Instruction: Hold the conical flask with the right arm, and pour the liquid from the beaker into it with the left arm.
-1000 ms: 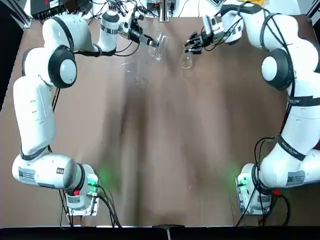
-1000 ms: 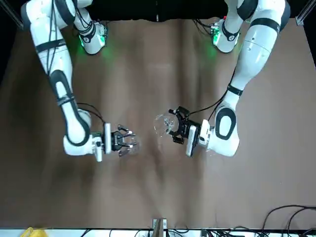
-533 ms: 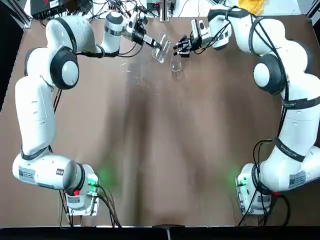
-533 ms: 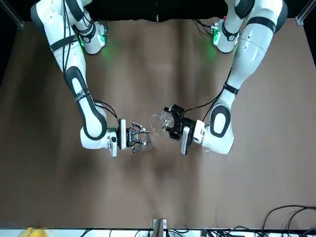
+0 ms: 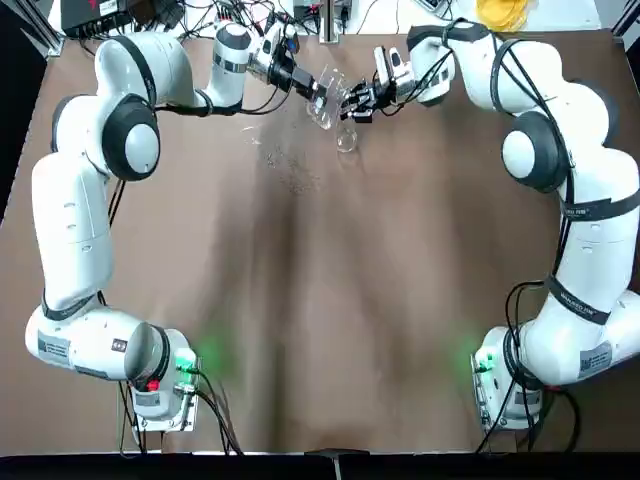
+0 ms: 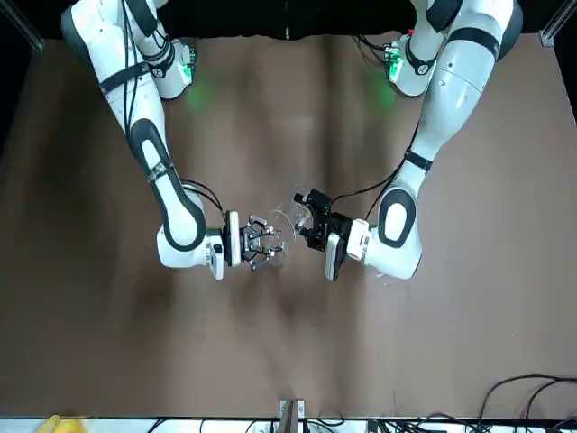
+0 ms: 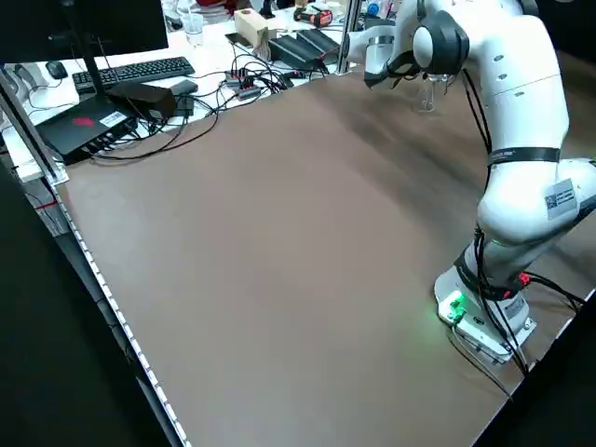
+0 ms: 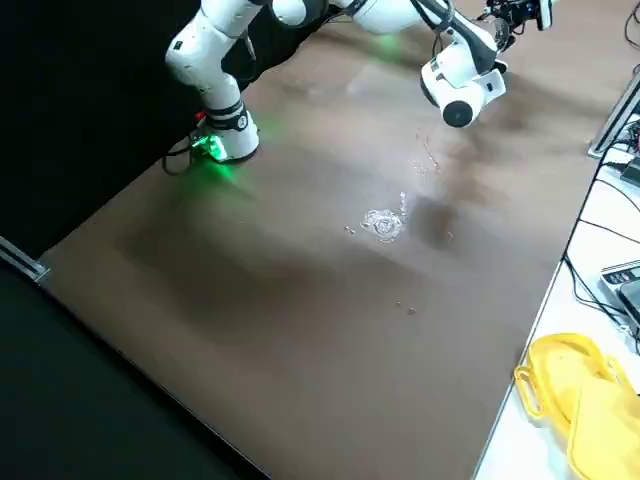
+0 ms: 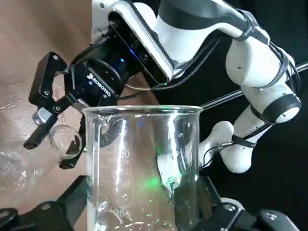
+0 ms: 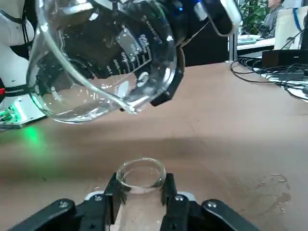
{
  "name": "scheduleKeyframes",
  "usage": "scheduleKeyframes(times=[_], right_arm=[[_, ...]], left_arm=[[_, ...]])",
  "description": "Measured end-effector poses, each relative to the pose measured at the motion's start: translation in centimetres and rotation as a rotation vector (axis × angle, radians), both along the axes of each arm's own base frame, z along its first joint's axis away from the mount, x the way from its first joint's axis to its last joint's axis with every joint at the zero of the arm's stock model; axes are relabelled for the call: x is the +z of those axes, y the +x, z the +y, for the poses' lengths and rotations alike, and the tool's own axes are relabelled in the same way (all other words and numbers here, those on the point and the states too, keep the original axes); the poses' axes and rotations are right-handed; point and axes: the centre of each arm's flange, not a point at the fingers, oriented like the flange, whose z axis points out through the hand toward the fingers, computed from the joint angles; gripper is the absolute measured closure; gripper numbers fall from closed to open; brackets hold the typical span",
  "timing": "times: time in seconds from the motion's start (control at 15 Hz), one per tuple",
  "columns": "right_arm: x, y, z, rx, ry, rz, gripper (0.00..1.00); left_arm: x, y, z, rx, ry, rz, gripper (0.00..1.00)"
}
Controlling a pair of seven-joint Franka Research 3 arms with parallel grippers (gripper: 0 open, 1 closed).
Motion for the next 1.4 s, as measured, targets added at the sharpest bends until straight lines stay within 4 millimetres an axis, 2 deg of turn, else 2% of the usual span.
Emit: scheduleKeyframes(times=[0.47, 1.4], right_arm=[[-0.5, -0.4, -0.1, 0.006, -0.003, 0.013, 0.61], [-0.4, -0.4, 0.0, -0.002, -0.003, 0.053, 0.61]], left_arm=[[-0.3, 0.3, 0.3, 0.035, 0.045, 0.065, 0.03], [-1.6, -1.0, -0.5, 0.013, 0.123, 0.135, 0.03]])
